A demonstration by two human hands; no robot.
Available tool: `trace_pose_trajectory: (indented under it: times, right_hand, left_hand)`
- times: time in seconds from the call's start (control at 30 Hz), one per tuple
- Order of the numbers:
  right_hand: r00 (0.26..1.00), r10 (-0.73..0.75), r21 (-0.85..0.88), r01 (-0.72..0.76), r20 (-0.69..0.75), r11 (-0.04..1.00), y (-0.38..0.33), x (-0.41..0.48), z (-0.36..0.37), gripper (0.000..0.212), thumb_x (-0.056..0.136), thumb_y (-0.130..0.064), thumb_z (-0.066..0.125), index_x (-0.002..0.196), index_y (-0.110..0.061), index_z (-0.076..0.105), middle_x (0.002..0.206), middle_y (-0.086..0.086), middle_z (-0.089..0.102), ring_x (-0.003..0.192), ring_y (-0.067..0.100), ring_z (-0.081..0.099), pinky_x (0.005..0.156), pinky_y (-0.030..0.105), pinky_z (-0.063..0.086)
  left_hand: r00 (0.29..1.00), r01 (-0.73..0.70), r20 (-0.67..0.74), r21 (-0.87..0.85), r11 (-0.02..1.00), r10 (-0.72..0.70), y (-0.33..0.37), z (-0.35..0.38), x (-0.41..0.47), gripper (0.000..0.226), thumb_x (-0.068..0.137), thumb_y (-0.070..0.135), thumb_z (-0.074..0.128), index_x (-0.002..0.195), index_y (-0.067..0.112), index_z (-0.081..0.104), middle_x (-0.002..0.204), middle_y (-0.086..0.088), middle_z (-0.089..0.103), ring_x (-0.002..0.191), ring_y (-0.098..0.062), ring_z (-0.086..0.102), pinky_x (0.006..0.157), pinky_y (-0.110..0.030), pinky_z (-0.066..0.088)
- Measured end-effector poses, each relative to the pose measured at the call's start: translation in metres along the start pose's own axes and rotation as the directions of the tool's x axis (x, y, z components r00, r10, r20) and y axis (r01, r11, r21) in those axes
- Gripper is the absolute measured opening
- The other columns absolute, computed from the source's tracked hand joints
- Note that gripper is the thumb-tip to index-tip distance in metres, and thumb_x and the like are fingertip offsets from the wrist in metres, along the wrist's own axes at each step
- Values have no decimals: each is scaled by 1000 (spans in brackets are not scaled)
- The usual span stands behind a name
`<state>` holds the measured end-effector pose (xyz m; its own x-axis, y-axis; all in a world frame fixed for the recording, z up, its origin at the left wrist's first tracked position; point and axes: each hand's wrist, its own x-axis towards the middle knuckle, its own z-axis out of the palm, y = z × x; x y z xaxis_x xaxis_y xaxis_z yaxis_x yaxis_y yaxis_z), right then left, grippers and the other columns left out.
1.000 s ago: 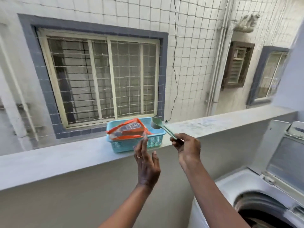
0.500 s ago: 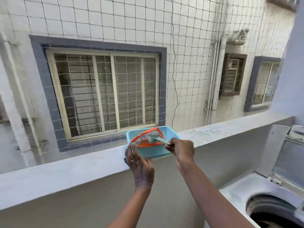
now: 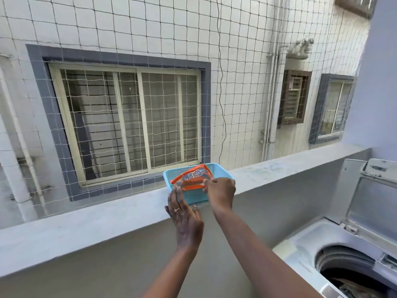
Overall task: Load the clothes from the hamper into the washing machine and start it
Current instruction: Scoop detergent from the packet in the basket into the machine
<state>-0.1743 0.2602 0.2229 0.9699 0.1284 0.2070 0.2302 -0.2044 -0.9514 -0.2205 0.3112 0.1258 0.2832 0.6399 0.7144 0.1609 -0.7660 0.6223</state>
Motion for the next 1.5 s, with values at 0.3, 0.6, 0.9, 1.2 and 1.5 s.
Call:
trace_pose_trajectory:
  times: [0.3, 0.6, 0.9, 1.2, 1.5]
  right_hand:
    - [994, -44, 50, 50, -105, 998, 33, 26, -45, 14, 77, -18, 67, 80, -6, 76, 85, 18, 68, 88, 35, 67, 84, 45, 55]
    - [933, 190, -88, -227, -306, 970, 151, 76, -173, 20, 81, -16, 62, 90, -2, 73, 97, 18, 62, 90, 31, 63, 84, 31, 47]
    - [694, 578, 95, -602, -430, 793, 316, 123, -330, 27, 86, -21, 58, 93, 3, 69, 98, 18, 68, 100, 32, 63, 77, 27, 48]
    - [449, 834, 569, -613, -321, 548, 398, 118, -416, 28, 87, -8, 65, 64, 3, 56, 50, 8, 47, 43, 19, 41, 38, 24, 35]
    - [426, 890, 799, -471, -164, 373, 413, 117, -443, 41, 94, -11, 53, 125, 16, 47, 133, 33, 46, 117, 43, 54, 86, 34, 55]
  left_hand:
    - [984, -154, 56, -195, 969, 167, 43, 48, -42, 68, 81, 23, 35, 140, 28, 2, 146, -1, 5, 141, -5, -7, 115, -27, -3]
    - [917, -28, 371, -306, 952, 147, 134, 155, -118, 62, 83, 17, 32, 143, 9, 18, 145, -3, 15, 135, -17, 12, 117, -44, 16]
    - [616, 189, 784, -58, 980, -72, 226, 277, -201, 61, 92, 3, 40, 145, -5, 11, 152, -22, 20, 143, -31, 13, 118, -38, 4]
    - [205, 475, 839, 364, 801, -503, 257, 336, -247, 39, 93, 8, 38, 126, -10, 48, 129, -27, 53, 119, -39, 51, 97, -38, 41]
    - [58, 570, 883, 354, 741, -466, 272, 381, -275, 42, 98, 17, 34, 119, -13, 54, 126, -29, 55, 118, -38, 51, 99, -40, 40]
